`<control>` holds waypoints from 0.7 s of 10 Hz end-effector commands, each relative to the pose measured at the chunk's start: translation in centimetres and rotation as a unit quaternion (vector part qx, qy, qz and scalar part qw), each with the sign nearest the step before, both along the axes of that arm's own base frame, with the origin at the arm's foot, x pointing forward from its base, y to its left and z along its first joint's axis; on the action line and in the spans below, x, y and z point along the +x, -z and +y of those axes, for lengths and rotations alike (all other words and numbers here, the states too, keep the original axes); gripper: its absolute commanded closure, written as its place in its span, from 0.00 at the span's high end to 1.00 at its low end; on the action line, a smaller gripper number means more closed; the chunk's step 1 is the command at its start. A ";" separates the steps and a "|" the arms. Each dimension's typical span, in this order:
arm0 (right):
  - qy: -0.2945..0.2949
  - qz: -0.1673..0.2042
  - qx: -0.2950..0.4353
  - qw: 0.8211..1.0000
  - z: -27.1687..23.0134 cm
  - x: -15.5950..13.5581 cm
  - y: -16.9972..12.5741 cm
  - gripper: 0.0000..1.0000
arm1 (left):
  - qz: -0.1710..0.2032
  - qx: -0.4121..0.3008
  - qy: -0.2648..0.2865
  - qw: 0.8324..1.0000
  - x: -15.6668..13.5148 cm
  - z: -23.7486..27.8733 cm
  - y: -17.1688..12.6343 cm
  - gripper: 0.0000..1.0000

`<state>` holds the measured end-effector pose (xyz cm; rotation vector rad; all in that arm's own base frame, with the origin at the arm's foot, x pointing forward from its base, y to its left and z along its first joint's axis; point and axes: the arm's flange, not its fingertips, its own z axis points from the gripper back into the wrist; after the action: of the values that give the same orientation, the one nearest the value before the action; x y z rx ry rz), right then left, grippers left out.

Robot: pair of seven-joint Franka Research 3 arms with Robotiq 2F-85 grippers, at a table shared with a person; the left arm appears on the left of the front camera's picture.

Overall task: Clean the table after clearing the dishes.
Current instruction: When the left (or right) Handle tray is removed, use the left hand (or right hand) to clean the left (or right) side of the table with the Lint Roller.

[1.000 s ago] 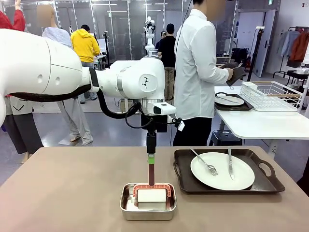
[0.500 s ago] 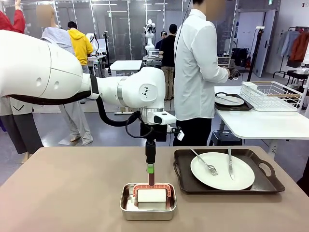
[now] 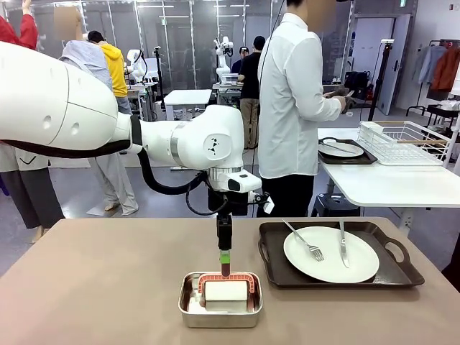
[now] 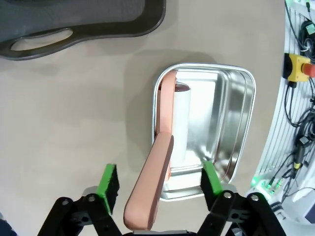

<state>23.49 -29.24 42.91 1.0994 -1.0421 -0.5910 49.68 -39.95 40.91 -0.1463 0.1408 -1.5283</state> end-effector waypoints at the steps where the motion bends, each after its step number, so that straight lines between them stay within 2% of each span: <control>1: 0.004 -0.007 0.005 1.000 -0.1 -0.1 -0.4 1.00 | -0.012 0.005 -0.012 1.000 -1.1 0.9 0.0 0.17; 2: 0.004 -0.007 0.005 1.000 -0.1 -0.1 -0.4 1.00 | -0.014 0.000 -0.012 1.000 -1.1 0.9 -0.1 0.00; 4: 0.004 -0.007 0.005 1.000 -0.1 -0.1 -0.4 1.00 | -0.008 -0.025 -0.011 1.000 -1.0 1.0 -0.2 0.00; 5: 0.004 -0.007 0.005 1.000 -0.1 -0.1 -0.4 1.00 | -0.005 -0.021 -0.014 1.000 -0.9 1.1 -0.1 0.03; 7: 0.004 -0.007 0.005 1.000 -0.1 -0.1 -0.4 1.00 | -0.001 -0.013 -0.014 1.000 -0.8 1.2 -0.2 0.00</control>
<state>23.49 -29.24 42.91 1.0994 -1.0421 -0.5910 49.70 -39.78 41.35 -0.1566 0.1280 -1.5195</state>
